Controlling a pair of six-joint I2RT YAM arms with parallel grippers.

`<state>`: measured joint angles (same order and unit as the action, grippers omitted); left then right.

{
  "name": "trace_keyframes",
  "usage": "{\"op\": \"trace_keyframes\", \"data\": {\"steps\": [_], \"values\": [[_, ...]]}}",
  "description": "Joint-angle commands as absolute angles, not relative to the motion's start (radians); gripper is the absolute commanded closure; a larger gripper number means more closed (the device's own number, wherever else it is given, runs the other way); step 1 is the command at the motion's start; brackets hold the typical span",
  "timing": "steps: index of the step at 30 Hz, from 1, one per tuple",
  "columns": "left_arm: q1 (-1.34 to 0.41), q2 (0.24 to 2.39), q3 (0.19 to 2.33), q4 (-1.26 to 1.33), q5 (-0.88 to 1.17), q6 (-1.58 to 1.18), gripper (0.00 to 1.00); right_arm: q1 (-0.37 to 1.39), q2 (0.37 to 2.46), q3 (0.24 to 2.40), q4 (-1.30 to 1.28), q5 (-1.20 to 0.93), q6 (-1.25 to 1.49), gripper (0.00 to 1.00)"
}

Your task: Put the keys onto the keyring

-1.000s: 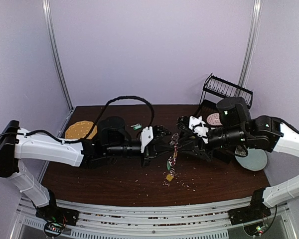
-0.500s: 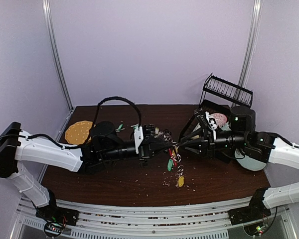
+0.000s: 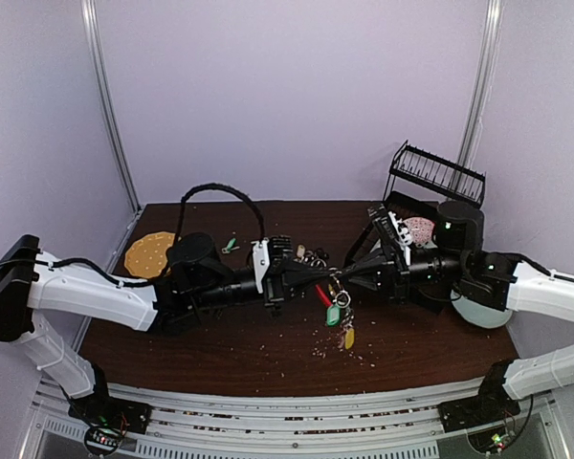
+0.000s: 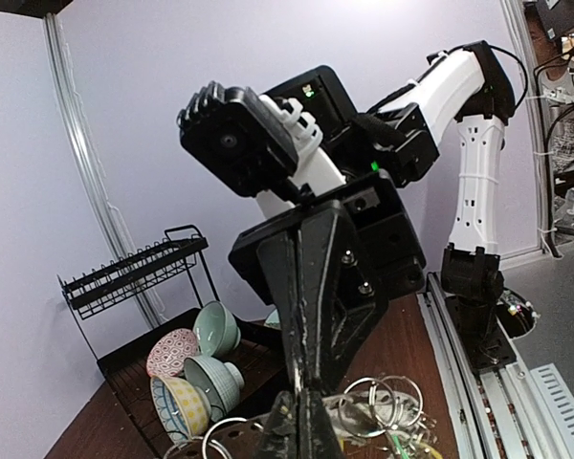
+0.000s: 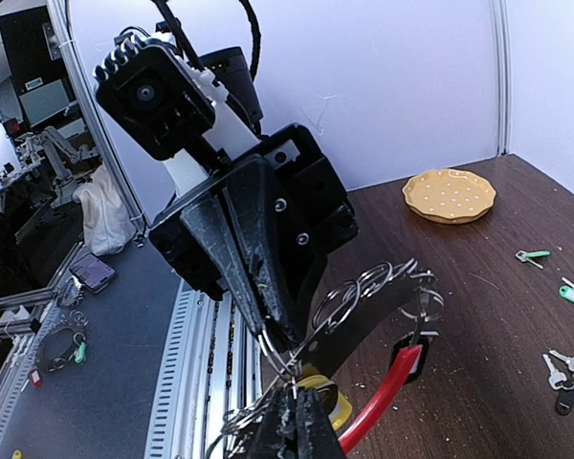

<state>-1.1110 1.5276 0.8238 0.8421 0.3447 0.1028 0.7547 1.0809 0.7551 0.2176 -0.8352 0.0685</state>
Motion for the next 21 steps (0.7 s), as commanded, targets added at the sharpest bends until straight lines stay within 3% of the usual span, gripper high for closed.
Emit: {"op": "trace_keyframes", "data": {"steps": [1,7,13,17,21], "values": [[-1.127,1.506,0.799,1.062,0.368,0.071,1.0,0.759,1.103,0.788,0.234,-0.884,0.072,1.0],[-1.129,1.581,0.819,1.252,0.409,0.02,1.0,0.836,1.141,0.851,0.136,-0.934,-0.012,1.0],[-1.131,1.64,0.847,1.269,0.453,-0.046,1.0,0.842,1.117,0.865,0.106,-0.875,-0.038,1.0],[-1.131,1.616,0.809,1.219,0.402,-0.033,1.0,0.834,1.031,0.818,0.15,-0.754,-0.016,0.76],[-1.131,1.596,0.796,1.199,0.377,-0.027,1.0,0.833,0.982,0.8,0.111,-0.665,-0.056,0.66]]}}
